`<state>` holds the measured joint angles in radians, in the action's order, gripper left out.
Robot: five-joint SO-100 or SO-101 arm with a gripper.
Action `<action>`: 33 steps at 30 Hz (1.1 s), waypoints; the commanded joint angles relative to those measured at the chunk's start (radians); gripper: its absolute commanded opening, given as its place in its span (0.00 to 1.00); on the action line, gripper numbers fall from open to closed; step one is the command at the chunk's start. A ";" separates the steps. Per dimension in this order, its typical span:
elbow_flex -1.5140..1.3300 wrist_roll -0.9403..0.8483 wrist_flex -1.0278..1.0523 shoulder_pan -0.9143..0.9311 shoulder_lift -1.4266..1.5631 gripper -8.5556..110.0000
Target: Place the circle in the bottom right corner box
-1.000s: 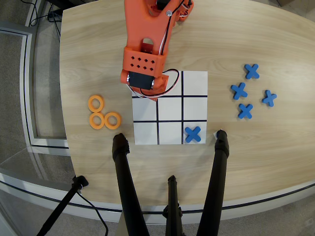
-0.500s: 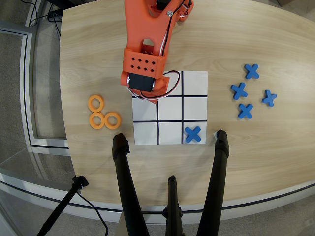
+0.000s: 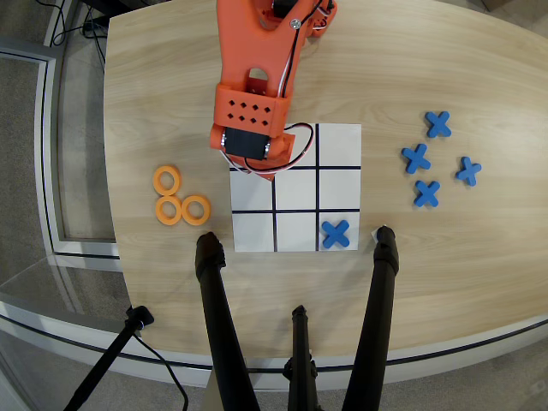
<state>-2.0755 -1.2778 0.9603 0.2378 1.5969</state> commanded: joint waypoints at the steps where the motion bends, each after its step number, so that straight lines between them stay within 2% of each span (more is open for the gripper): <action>1: 0.040 -0.006 -0.003 0.002 0.026 0.11; 6: 0.089 -0.015 0.031 0.006 0.040 0.13; 10: 0.195 -0.058 0.114 0.014 0.086 0.19; 19: 0.511 -0.253 0.449 0.077 0.252 0.19; 22: 0.526 -0.284 0.515 0.118 0.347 0.19; 26: 0.319 -0.367 0.549 0.155 0.534 0.19; 29: 0.083 -0.359 0.509 0.156 0.696 0.19; 33: -0.351 -0.347 0.333 0.169 0.965 0.19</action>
<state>-2.1506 -1.6337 1.4113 0.4019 2.3807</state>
